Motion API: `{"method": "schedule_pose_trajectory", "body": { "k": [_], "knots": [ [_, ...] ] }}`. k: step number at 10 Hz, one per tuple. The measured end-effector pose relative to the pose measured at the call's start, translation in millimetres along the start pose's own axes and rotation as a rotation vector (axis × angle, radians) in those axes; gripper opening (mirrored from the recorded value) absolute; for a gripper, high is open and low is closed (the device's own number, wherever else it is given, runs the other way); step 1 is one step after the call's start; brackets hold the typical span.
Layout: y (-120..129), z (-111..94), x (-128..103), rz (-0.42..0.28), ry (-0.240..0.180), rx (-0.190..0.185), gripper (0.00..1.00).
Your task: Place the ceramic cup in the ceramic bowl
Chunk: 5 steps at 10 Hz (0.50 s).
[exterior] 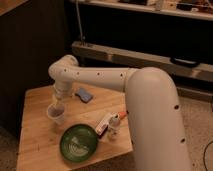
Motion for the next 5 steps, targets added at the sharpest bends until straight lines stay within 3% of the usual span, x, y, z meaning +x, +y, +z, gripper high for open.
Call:
{"method": "schedule_pose_trajectory", "body": {
  "k": [2,5],
  "knots": [
    [-1.7,15.3,2.8,-0.001,-0.021,-0.001,0.58],
    [0.6,31.6,1.2,-0.006,-0.032,0.032,0.3]
  ]
}}
